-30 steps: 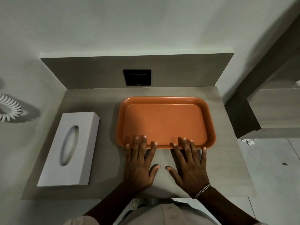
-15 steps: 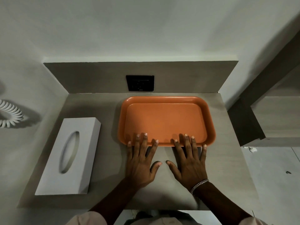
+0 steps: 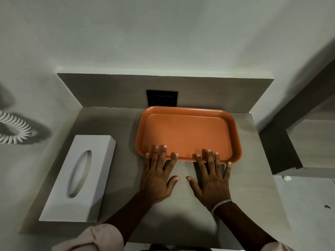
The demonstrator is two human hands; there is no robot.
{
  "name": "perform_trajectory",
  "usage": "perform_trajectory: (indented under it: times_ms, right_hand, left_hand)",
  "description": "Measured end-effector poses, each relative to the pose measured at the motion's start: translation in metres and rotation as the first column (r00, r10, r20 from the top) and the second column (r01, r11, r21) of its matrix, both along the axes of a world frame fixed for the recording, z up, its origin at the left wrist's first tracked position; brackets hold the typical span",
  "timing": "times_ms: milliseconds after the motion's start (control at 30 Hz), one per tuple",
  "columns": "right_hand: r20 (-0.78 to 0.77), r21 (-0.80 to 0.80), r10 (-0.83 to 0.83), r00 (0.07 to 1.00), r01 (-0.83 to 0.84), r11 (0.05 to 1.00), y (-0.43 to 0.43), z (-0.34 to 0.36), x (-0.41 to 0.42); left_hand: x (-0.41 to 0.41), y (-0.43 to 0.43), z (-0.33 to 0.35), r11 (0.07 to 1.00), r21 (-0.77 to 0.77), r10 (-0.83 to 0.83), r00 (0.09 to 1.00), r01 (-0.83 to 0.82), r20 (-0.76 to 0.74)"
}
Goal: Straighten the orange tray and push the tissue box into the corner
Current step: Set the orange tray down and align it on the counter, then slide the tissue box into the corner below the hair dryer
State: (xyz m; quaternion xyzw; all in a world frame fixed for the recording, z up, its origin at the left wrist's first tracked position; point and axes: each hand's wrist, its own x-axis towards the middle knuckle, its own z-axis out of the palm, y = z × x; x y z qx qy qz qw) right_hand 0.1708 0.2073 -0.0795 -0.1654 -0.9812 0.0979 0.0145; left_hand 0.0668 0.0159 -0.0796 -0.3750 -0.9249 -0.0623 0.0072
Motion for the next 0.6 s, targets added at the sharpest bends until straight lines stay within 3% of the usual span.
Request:
perform_trajectory:
  times_ms: [233, 433, 600]
  right_hand:
    - [-0.056, -0.035, 0.044, 0.997, -0.046, 0.998, -0.007, 0.010, -0.001]
    - [-0.118, -0.097, 0.227, 0.967, -0.239, 0.966, -0.037, 0.026, -0.008]
    - [-0.168, -0.122, 0.410, 0.897, -0.431, 0.894, -0.074, 0.041, -0.023]
  left_hand:
    - [0.003, -0.011, 0.015, 0.991, 0.128, 0.022, 0.999, -0.028, 0.050]
    - [0.012, -0.043, 0.035, 0.938, 0.310, 0.127, 0.987, -0.153, 0.103]
    - [0.020, -0.080, 0.048, 0.893, 0.355, 0.265, 0.961, -0.275, 0.077]
